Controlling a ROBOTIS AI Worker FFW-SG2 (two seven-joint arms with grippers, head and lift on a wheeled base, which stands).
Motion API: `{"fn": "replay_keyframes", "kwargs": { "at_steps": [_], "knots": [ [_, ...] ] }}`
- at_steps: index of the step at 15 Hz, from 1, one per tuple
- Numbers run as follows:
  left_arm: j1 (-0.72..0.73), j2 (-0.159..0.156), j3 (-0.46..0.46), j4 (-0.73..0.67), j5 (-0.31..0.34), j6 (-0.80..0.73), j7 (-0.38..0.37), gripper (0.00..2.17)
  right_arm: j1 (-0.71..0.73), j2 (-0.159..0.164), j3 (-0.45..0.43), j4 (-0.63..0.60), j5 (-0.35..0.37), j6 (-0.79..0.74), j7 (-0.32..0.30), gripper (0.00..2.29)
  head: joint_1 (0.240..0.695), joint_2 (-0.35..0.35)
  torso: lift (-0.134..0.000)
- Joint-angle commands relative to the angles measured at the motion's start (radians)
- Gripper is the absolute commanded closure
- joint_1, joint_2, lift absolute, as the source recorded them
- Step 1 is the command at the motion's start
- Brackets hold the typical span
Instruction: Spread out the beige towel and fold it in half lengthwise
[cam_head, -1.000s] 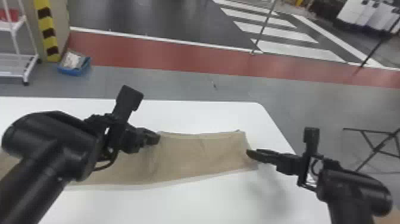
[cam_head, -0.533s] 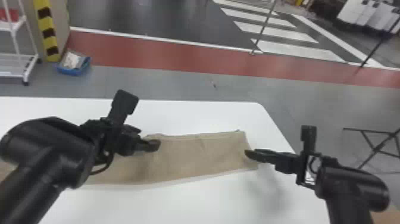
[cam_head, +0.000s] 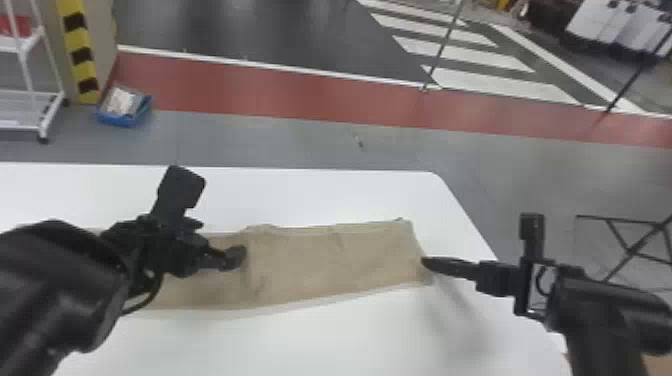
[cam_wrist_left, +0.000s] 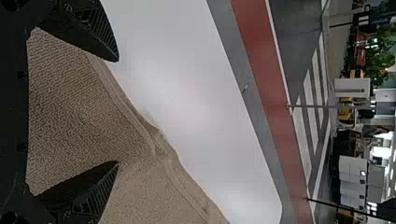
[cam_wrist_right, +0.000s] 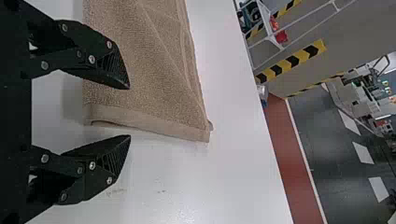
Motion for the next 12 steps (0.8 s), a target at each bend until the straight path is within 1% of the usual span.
{"fn": "replay_keyframes", "kwargs": {
  "at_steps": [1, 2, 3, 4, 6, 7, 8, 9, 11, 12],
  "knots": [
    [0.001, -0.004, -0.007, 0.009, -0.034, 0.001, 0.009, 0.13, -0.001, -0.001, 0.0, -0.013, 0.007, 0.006, 0.008, 1.03, 0.695, -0.35, -0.124],
    [-0.001, -0.004, -0.008, 0.017, -0.036, 0.001, 0.011, 0.15, -0.002, -0.01, -0.006, -0.015, 0.006, 0.015, 0.025, 1.17, 0.695, -0.35, -0.124],
    [-0.002, -0.007, -0.007, 0.028, -0.037, -0.002, 0.016, 0.15, -0.009, -0.018, -0.018, -0.015, 0.007, 0.021, 0.043, 1.35, 0.695, -0.35, -0.124],
    [-0.005, -0.009, -0.005, 0.038, -0.048, -0.002, 0.019, 0.15, -0.01, -0.026, -0.02, -0.015, 0.006, 0.031, 0.056, 1.36, 0.695, -0.35, -0.124],
    [-0.007, -0.012, -0.011, 0.044, -0.059, -0.002, 0.032, 0.16, -0.012, -0.044, -0.051, -0.016, 0.004, 0.04, 0.066, 1.36, 0.695, -0.35, -0.124],
    [-0.007, -0.012, -0.011, 0.044, -0.059, -0.002, 0.032, 0.16, -0.015, -0.047, -0.055, -0.016, 0.006, 0.04, 0.072, 1.36, 0.695, -0.35, -0.124],
    [-0.005, -0.012, -0.011, 0.044, -0.059, -0.002, 0.034, 0.16, -0.015, -0.059, -0.072, -0.015, 0.007, 0.037, 0.072, 1.36, 0.695, -0.35, -0.124],
    [-0.007, -0.013, -0.013, 0.046, -0.063, -0.002, 0.036, 0.16, -0.015, -0.067, -0.071, -0.009, 0.01, 0.028, 0.072, 1.36, 0.695, -0.35, -0.124],
    [-0.007, -0.015, -0.015, 0.048, -0.068, -0.002, 0.037, 0.16, -0.018, -0.079, -0.069, 0.014, 0.037, -0.003, 0.071, 1.36, 0.695, -0.35, -0.124],
    [-0.007, -0.013, -0.015, 0.048, -0.068, -0.002, 0.037, 0.16, -0.018, -0.078, -0.066, 0.025, 0.058, -0.04, 0.066, 1.36, 0.695, -0.35, -0.124]
  ]
}}
